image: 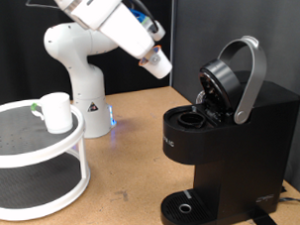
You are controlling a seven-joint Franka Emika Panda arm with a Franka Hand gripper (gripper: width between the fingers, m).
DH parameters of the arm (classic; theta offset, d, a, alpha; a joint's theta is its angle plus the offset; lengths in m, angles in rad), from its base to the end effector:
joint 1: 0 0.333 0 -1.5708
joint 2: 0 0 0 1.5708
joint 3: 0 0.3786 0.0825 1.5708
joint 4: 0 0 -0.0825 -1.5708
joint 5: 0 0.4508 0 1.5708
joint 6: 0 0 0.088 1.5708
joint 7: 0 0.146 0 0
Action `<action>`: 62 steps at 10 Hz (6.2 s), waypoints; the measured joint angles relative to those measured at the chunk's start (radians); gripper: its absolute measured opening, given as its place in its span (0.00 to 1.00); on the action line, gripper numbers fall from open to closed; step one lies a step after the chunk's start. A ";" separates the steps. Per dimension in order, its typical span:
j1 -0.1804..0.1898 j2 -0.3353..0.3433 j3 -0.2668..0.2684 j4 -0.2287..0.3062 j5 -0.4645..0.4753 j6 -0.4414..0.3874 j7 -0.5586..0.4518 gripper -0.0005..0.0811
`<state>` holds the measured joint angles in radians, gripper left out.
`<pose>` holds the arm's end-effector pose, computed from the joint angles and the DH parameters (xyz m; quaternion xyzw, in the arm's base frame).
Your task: Make a cup of coffee with the keurig machine
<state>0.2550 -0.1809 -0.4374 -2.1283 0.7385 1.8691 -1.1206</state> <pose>0.5552 -0.0340 0.5024 -0.8723 -0.3102 -0.1874 0.3283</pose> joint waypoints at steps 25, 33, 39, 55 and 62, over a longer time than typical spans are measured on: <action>0.012 0.132 0.190 -0.084 -0.098 0.215 0.085 0.56; 0.012 0.160 0.213 -0.086 -0.109 0.258 0.101 0.83; 0.004 0.156 0.206 -0.076 -0.083 0.197 0.067 0.99; -0.064 0.036 0.100 -0.047 0.032 0.041 -0.033 0.99; -0.088 0.000 0.059 0.007 0.110 -0.062 -0.025 0.99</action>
<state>0.1669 -0.1805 -0.3779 -2.1209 0.8488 1.8074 -1.1451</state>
